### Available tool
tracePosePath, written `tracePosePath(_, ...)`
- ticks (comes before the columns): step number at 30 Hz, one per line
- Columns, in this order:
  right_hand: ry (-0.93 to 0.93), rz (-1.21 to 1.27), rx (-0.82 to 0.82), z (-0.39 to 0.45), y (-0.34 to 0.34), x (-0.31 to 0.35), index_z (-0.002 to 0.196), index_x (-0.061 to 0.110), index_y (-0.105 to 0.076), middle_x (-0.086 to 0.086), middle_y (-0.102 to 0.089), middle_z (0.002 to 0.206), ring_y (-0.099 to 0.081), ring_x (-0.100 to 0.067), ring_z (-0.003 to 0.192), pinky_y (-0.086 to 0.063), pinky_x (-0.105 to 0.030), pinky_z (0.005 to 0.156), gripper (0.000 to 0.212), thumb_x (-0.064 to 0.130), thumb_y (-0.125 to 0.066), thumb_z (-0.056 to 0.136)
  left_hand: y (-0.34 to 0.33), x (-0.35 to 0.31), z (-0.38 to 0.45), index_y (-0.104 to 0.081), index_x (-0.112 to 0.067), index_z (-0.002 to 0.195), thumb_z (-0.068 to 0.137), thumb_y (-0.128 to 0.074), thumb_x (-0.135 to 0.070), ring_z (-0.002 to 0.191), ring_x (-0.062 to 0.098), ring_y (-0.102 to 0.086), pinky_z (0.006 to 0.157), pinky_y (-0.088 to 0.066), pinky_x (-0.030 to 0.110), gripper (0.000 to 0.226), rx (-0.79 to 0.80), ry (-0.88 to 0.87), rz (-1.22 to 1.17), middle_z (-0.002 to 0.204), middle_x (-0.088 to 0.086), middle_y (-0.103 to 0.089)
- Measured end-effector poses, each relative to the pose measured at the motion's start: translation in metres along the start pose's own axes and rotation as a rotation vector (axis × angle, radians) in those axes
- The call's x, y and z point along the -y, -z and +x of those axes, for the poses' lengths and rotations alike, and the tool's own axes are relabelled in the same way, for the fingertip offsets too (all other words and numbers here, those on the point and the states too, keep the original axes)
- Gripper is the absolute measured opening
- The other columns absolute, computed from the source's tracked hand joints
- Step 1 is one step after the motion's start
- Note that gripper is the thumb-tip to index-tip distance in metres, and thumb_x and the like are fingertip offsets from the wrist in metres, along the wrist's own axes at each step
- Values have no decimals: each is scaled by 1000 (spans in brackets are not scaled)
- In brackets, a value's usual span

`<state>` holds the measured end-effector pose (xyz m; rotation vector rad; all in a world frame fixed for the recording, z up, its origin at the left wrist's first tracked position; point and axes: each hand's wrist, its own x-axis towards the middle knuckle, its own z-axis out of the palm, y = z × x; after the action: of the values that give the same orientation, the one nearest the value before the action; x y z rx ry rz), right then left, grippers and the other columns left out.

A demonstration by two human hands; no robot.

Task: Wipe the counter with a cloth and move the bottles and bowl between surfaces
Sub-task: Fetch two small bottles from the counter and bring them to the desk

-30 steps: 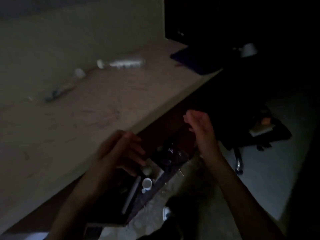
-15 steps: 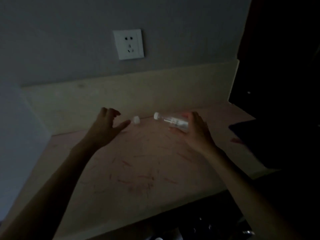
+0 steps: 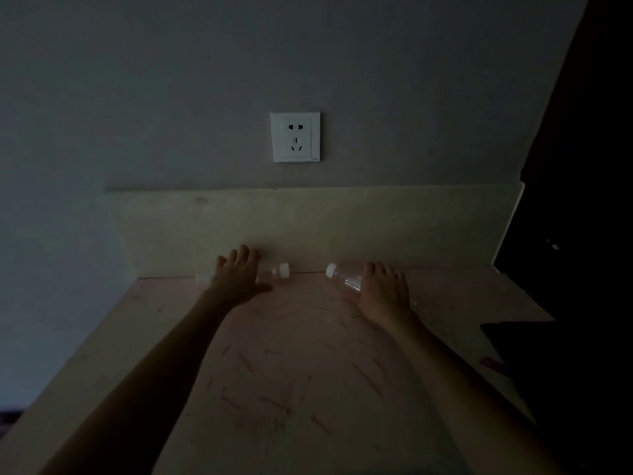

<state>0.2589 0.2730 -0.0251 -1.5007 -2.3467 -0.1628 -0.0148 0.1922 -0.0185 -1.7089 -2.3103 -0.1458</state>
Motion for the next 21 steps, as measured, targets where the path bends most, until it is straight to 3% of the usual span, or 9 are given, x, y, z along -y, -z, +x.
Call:
tracePosePath(6, 17, 125, 26, -5, 9, -3, 124, 14, -48, -10, -56, 128, -50, -30, 118, -36, -42, 97, 71, 70, -49, 81, 4, 11, 2, -48, -7, 133, 76, -71, -64, 124, 36, -49, 99, -42, 48, 84, 28, 110, -141, 134, 17, -49)
tracePosePath(11, 51, 385, 9, -22, 36, 24, 117, 14, -48, -10, -57, 122, -53, -32, 113, -40, -39, 92, 68, 69, -55, 79, 38, 9, -34, -55, -3, 118, 79, -74, -54, 103, 33, -55, 86, -48, 40, 67, -160, 216, -568, 114, 15, -55)
tracePosePath(15, 147, 655, 138, -50, 52, 70, 121, 15, -47, -6, -58, 122, -55, -27, 113, -46, -35, 87, 71, 68, -62, 75, 67, 18, -98, -54, -12, 104, 84, -70, -52, 89, 26, -67, 68, -56, 38, 48, -179, 409, -1029, 99, 9, -64)
tracePosePath(18, 256, 845, 225, -83, 72, 114, 127, 19, -46, 2, -61, 118, -59, -17, 107, -50, -33, 88, 74, 68, -63, 74, 86, 38, -174, -53, -15, 100, 84, -70, -48, 83, 23, -69, 58, -56, 27, 40, -334, 531, -1249, 93, 6, -65)
tracePosePath(21, 389, 1059, 357, -120, 90, 162, 128, 28, -45, 11, -61, 111, -62, -7, 99, -54, -29, 84, 73, 71, -61, 72, 106, 57, -269, -58, -17, 100, 67, -76, -64, 70, 16, -70, 52, -55, 21, 60, -583, 657, -1379, 83, 2, -68)
